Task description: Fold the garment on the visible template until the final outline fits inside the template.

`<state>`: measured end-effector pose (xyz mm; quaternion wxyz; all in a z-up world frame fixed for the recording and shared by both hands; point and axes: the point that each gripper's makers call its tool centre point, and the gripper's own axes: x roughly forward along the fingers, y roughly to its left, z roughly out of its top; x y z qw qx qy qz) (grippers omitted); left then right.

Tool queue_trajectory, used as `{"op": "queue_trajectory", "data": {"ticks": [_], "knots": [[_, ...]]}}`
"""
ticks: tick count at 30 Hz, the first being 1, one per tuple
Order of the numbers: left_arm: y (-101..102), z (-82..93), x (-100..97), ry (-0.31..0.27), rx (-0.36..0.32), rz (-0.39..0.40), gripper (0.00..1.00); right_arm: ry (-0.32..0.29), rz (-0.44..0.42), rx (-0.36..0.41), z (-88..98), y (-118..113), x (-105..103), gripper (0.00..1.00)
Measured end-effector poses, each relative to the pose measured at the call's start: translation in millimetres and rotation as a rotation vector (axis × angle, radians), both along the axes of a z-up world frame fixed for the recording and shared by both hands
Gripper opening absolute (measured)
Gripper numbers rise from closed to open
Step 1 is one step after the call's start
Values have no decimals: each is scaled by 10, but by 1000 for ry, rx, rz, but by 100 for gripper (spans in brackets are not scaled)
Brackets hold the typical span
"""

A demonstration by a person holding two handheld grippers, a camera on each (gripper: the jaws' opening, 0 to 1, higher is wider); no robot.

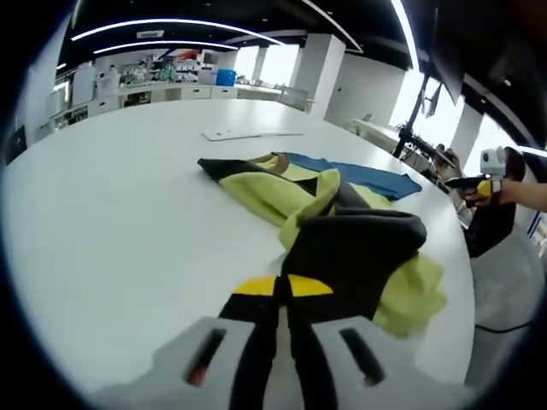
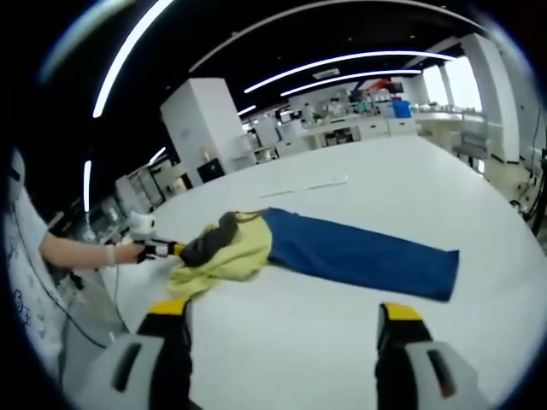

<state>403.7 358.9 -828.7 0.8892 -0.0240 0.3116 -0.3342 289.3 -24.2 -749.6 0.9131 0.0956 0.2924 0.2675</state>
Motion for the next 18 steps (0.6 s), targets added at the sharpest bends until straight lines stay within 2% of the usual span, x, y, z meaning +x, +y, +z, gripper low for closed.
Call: {"op": "queue_trajectory", "data": {"ticks": [5,7,10,12,14,16,18], "knots": [[13,9,-54,20,-15,12,0,1,5,1,-3,23,4,90],[83,24,-77,17,-14,6,0,-1,10,0,10,60,3,90],[200,16,-92,6,55,10,0,-2,17,-1,23,107,8,90],[226,80,-128,5,47,15,0,-3,24,-2,25,116,24,90],[360,96,-160,23,36,47,0,-4,28,0,31,128,35,90],[503,135,-176,-3,57,72,0,-5,35,-4,31,144,42,90],[650,161,-225,2,57,110,0,-3,40,-1,31,165,49,90]]}}
